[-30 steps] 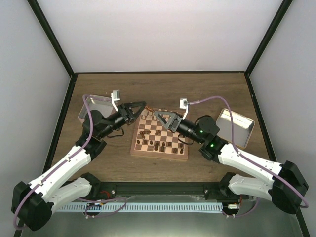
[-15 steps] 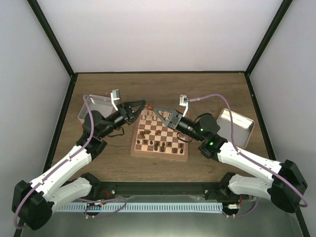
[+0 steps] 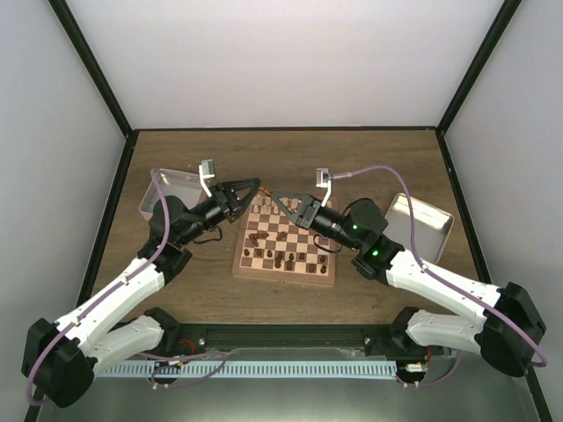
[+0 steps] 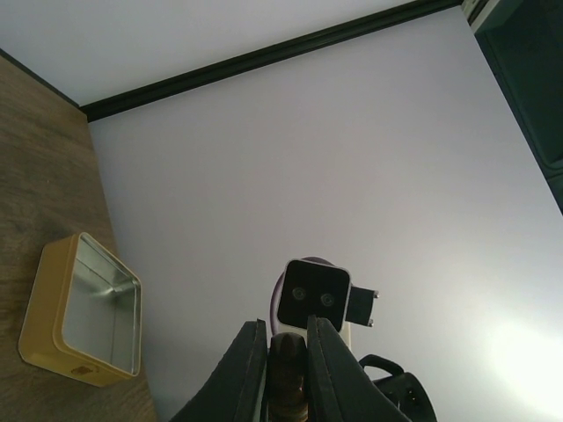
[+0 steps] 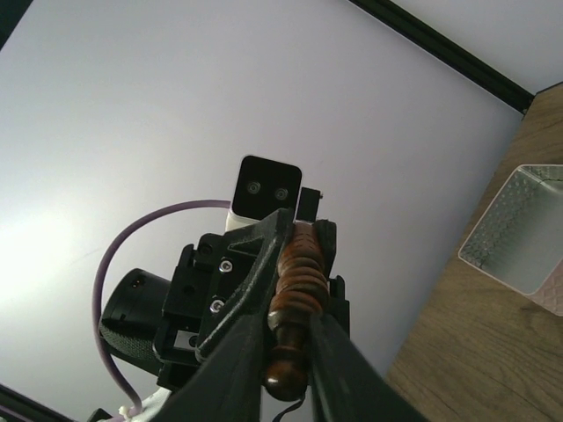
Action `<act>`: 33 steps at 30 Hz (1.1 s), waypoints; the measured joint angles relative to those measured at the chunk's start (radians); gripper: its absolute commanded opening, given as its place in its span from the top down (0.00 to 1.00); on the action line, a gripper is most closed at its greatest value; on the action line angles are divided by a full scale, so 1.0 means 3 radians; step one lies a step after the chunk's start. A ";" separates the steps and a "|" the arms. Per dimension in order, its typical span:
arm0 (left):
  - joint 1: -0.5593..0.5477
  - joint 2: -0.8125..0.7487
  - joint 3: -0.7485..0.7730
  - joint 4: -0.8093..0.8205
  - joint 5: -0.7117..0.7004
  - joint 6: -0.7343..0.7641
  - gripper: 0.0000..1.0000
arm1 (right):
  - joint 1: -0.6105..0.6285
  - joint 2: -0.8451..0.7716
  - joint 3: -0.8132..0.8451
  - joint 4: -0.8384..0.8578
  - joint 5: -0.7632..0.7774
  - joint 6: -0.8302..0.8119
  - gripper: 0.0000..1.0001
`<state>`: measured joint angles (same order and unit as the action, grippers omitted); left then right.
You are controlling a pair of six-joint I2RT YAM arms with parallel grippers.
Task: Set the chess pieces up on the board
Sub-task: Place the chess piece on the chessboard.
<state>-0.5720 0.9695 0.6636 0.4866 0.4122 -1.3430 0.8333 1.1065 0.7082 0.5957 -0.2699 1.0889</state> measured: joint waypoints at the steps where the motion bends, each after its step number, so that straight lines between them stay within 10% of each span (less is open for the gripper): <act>1: 0.0000 0.0000 0.0000 0.0000 0.0000 0.0001 0.96 | 0.0000 0.0000 0.0001 -0.0024 0.0003 0.0003 0.91; 14: -0.0004 -0.0351 0.0013 -0.1123 -0.0764 0.1087 0.96 | -0.0210 0.0076 0.0562 -0.1748 0.0134 -0.0506 0.95; 33: -0.0003 -0.0528 0.0079 -0.2309 -0.1675 0.3001 0.96 | -0.0559 0.1606 0.1555 -0.4884 0.0618 -0.1815 0.98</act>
<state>-0.5728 0.8112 0.6872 -0.2062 -0.0902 -0.4427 0.6655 1.5883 1.1748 -0.8696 -0.0845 0.5446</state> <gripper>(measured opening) 0.106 0.110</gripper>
